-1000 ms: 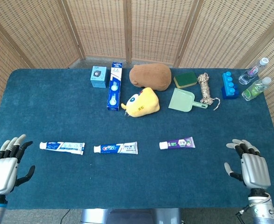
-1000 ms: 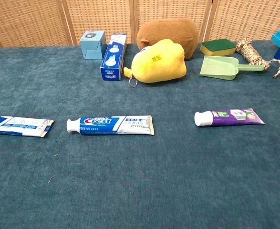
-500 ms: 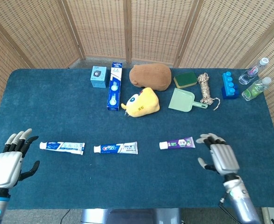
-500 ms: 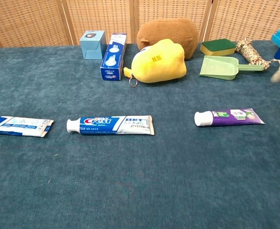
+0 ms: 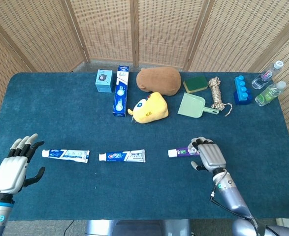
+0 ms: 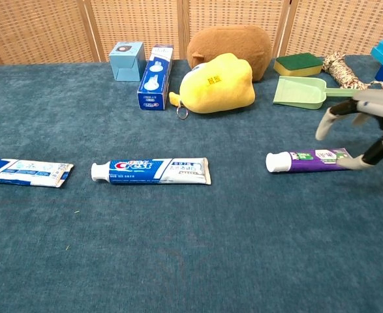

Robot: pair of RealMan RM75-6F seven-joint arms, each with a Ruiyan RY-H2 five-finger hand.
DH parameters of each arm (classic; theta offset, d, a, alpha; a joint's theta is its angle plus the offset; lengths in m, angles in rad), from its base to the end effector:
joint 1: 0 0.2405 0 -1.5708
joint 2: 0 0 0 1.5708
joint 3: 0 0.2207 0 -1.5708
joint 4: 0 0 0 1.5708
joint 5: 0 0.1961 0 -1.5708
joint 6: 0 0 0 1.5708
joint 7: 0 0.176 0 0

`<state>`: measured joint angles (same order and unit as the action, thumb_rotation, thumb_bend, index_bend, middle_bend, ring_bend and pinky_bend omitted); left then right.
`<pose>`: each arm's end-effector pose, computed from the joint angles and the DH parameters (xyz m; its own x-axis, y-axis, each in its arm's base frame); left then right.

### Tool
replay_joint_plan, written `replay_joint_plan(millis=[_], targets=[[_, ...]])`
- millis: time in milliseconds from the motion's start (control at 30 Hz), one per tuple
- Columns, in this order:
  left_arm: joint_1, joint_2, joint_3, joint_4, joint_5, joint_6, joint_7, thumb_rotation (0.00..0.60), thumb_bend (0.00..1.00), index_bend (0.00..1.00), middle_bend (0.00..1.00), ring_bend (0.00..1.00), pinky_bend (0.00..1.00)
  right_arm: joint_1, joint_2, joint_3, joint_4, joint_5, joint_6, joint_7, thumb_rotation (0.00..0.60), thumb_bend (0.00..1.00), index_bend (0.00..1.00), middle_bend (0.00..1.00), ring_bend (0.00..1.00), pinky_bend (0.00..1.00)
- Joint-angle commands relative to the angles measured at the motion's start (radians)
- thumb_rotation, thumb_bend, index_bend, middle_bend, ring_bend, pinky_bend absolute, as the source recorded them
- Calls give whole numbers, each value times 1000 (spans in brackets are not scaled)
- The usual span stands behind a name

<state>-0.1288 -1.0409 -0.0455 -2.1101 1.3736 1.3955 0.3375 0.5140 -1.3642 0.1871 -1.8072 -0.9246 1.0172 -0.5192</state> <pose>-0.1934 0.2060 0.1318 0.3095 0.1444 0.9399 0.9500 -0.0031 -0.3124 -0.1688 -0.2946 0.0215 0.3582 -0.3866 0.8498 -0.9334 -0.1270 0.3357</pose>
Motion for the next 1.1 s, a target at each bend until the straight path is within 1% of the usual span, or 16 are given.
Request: replay_joint_plan(millis=[33, 233, 633, 867, 1100], targets=[[-1, -1, 0, 2, -1, 1, -1, 600, 335, 153, 64, 0, 0, 36, -29, -7, 39, 27, -6, -43, 600, 315, 328, 227, 130, 189], [-1, -1, 5, 4, -2, 4, -5, 600, 336, 153, 64, 0, 0, 67, -61, -20, 87, 54, -4, -70, 600, 315, 333, 227, 130, 189], [4, 3, 13, 10, 5, 16, -21, 600, 335, 151, 63, 0, 0, 113, -113, -42, 180, 80, -17, -75, 600, 316, 336, 226, 130, 190], [7, 5, 15, 12, 9, 23, -27, 600, 334, 149, 62, 0, 0, 127, -122, -51, 206, 88, -27, -68, 600, 317, 340, 226, 129, 189], [10, 6, 17, 13, 15, 31, -32, 600, 335, 145, 58, 0, 0, 143, -128, -56, 219, 103, -42, -63, 600, 330, 382, 228, 130, 192]])
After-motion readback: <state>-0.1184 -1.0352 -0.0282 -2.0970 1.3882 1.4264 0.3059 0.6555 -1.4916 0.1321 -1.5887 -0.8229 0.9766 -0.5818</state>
